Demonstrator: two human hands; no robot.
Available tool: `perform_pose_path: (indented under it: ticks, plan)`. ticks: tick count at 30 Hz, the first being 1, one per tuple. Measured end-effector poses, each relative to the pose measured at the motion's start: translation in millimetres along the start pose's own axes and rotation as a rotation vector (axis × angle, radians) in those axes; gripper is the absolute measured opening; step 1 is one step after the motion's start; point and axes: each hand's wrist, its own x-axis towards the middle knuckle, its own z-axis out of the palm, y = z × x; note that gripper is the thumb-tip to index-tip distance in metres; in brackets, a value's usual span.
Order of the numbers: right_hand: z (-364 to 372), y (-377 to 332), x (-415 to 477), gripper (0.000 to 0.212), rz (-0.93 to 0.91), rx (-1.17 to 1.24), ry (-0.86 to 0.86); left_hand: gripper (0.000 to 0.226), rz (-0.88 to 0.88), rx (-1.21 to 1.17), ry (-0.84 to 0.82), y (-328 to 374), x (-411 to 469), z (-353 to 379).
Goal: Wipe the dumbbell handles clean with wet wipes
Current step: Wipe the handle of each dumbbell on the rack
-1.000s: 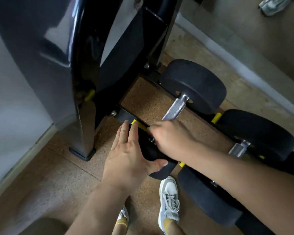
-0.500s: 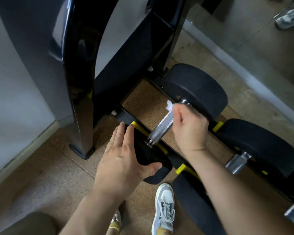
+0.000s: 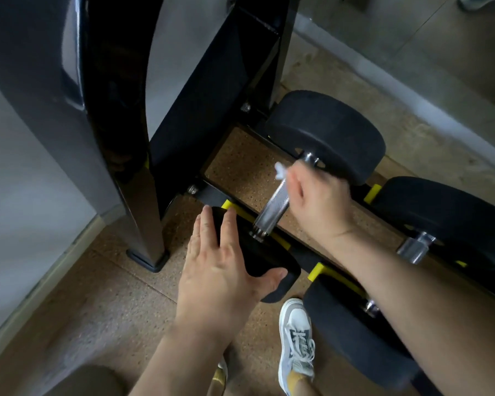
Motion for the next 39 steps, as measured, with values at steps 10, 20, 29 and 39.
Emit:
perform_pose_path:
  ticks: [10, 20, 29, 39]
  plan:
    - [2.0, -2.1, -11.2, 0.027, 0.257, 0.125, 0.075, 0.117, 0.026, 0.031, 0.004, -1.8, 0.3, -3.0]
    - [-15.0, -16.6, -21.9, 0.013, 0.697, 0.433, -0.066, 0.117, 0.026, 0.050, 0.001, -0.7, 0.9, -5.0]
    - [-8.9, -45.5, -46.4, 0.016, 0.820, 0.564, -0.460, 0.110, 0.054, 0.071, -0.105, -1.9, 1.0, -11.6]
    - [-21.3, -46.2, -58.4, 0.013, 0.886, 0.640, -0.384, 0.029, 0.439, 0.093, -0.009, 16.7, 33.7, -24.5]
